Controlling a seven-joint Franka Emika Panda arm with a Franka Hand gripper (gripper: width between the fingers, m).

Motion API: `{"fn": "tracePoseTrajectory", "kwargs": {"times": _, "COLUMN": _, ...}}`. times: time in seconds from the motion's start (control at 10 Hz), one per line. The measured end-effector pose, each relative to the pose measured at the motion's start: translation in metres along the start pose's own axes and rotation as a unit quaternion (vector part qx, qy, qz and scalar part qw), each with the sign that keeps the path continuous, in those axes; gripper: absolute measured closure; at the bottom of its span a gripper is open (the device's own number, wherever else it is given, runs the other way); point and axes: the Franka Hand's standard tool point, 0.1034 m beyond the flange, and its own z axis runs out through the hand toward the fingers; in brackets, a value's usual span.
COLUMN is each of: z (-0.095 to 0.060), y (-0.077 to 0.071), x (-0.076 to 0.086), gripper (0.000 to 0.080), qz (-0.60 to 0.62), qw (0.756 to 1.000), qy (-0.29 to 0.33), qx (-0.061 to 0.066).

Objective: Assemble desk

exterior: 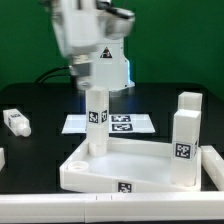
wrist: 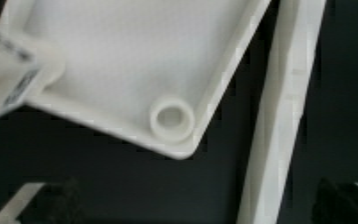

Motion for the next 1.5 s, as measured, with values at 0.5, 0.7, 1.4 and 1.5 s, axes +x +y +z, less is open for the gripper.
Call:
{"fn": "tracePoseTrajectory", "kwargs": {"times": 0.5, "z": 0.004, "y": 0.008, "x": 0.014, "gripper": 0.0151, "qz": -0.176, "qw": 0.984, "qy": 0.003, "qx": -0.007}}
{"fn": "tracePoseTrajectory", "kwargs": {"times": 0.7, "z": 0.006, "y": 0.021, "x": 0.033, "gripper": 0.0151, "qz": -0.369, "qw": 0.929, "qy": 0.007, "qx": -0.011}}
{"fn": "tracePoseTrajectory", "kwargs": {"times": 1.4, "z": 0.005, "y": 0.037, "x": 0.054, "gripper": 0.0151, "qz": -0.563, "qw": 0.826, "qy": -0.005, "qx": -0.021}}
{"fn": "tracePoseTrajectory", "kwargs": {"times": 1.5, "z": 0.011, "y": 0.051, "x": 0.061, "gripper": 0.0151, "qz": -0.606, "qw": 0.795, "qy": -0.022, "qx": -0.030}}
